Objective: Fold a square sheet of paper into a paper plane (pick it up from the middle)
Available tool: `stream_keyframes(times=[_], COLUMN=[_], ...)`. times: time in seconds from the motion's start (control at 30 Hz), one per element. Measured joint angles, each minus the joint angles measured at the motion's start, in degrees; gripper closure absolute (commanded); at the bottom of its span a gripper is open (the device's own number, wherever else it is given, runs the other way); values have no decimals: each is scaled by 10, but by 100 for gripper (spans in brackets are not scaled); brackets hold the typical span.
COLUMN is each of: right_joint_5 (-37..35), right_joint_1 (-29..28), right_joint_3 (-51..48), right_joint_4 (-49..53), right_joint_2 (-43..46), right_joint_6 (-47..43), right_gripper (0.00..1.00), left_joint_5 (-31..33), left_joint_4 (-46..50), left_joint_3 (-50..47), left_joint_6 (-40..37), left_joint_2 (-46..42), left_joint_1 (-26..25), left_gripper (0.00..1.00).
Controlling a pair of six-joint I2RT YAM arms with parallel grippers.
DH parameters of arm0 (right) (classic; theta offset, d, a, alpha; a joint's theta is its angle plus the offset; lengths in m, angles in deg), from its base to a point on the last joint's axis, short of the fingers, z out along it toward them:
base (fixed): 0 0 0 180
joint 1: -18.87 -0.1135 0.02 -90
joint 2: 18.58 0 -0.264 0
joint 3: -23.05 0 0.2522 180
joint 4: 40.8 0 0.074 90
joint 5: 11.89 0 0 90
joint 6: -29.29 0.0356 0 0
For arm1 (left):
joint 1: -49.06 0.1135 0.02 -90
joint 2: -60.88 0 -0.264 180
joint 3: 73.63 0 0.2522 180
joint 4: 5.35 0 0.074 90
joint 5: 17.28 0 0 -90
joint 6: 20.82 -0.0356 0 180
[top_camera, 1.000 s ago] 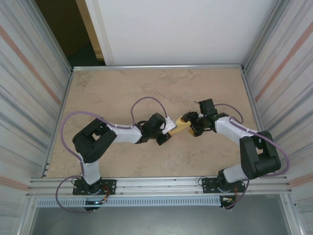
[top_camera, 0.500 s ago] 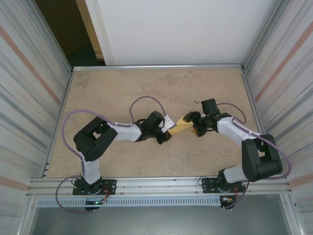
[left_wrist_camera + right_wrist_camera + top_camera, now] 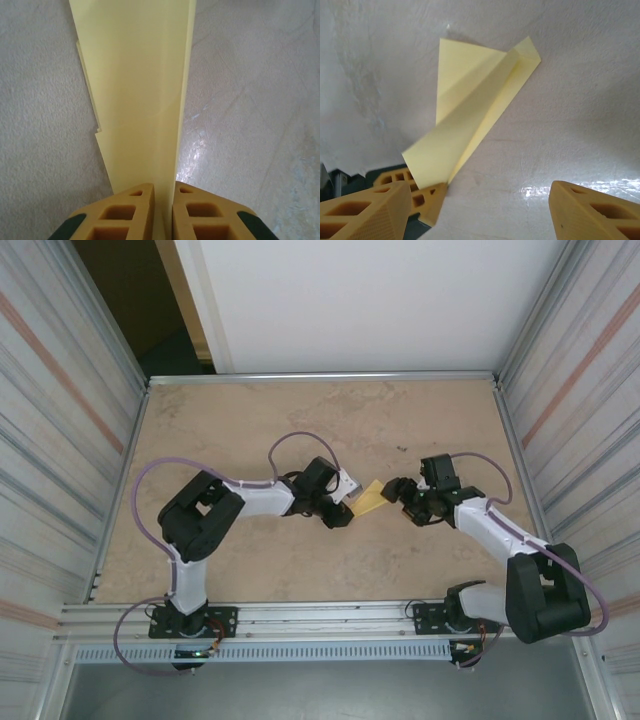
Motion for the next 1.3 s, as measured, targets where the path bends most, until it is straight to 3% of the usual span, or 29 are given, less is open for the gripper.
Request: stream_keyframes(times=[0.43,0.97,1.3], right_joint_5=[24,31,27], right_joint_1=[-54,-48,-46], right_joint_3=[16,47,65], right_joint_4=[-28,-54,-27], right_joint_2=[-105,-167,-185], right_joint_6=[-42,-51,-56], right_gripper=[31,36,45], left_joint_5=[-48,-114,-135], left_joint_4=[63,129,138], left_joint_3=[42,95,100], left_joint_6=[53,99,121], left_joint_2=[23,59,63], left_joint_1=[5,15,17], left_gripper=[83,82,79])
